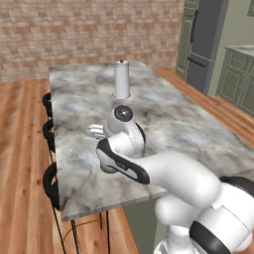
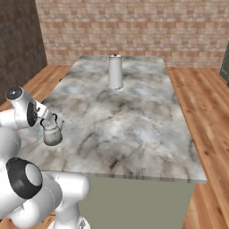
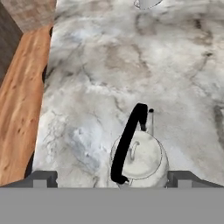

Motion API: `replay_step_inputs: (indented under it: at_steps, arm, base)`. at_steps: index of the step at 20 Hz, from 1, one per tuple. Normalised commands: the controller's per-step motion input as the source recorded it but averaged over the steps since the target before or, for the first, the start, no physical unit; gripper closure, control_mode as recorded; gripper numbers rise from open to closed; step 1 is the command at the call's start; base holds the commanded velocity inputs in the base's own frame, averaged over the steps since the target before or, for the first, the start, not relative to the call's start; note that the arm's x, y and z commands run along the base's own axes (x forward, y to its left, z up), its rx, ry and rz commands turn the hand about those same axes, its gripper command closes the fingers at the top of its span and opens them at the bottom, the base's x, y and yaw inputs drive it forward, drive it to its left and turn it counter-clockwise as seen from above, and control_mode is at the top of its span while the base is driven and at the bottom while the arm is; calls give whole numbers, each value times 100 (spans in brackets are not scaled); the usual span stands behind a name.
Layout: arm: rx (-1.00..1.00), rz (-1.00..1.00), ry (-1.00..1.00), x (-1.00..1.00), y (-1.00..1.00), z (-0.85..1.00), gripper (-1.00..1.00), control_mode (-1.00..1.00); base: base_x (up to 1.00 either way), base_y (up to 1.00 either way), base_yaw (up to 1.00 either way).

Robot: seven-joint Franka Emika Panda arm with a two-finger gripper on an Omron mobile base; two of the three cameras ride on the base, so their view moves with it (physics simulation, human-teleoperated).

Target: The kettle is done boiling. Turn off the stove, then wait for 300 timesteps before moving the kettle to the dining table.

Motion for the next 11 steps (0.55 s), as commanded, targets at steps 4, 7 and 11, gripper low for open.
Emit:
replay_step_inputs:
  at_steps: [4, 7, 11]
  arm:
    - [0, -5, 1, -17, 0, 23, -100, -100]
    - [0, -4, 1, -26, -1, 13, -100, -100]
    - [0, -3, 0, -36, -2, 5, -100, -100]
  base:
    - [0, 0, 0]
    - [0, 0, 0]
    - [0, 0, 0]
